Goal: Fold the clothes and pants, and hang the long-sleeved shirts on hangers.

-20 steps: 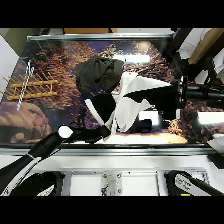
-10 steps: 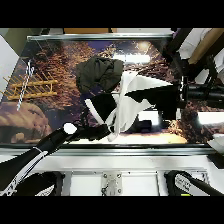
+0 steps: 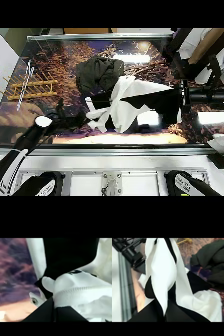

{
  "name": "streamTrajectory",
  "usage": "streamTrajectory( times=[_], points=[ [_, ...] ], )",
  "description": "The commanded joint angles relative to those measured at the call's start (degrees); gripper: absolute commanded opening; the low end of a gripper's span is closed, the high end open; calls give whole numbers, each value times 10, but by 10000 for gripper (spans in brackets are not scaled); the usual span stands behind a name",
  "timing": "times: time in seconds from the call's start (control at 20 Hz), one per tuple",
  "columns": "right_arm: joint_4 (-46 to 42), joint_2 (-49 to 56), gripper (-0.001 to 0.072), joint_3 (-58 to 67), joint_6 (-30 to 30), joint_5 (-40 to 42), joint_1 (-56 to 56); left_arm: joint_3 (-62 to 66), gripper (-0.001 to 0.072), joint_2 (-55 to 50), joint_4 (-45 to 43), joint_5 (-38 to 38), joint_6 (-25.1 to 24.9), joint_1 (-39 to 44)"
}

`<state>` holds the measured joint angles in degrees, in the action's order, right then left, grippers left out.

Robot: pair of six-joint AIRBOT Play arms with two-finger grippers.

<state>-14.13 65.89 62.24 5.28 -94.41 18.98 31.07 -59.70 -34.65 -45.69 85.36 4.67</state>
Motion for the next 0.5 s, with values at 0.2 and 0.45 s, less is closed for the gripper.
streamTrajectory(
  times=[0.2, 0.45],
  points=[
    [-48, -8, 10, 0, 30, -31, -17, 70, 13, -17, -53, -119, -40, -103],
    [-105, -15, 10, 0, 36, 1, -17, 183, 13, -33, -109, -195, -40, -129]
  ],
)
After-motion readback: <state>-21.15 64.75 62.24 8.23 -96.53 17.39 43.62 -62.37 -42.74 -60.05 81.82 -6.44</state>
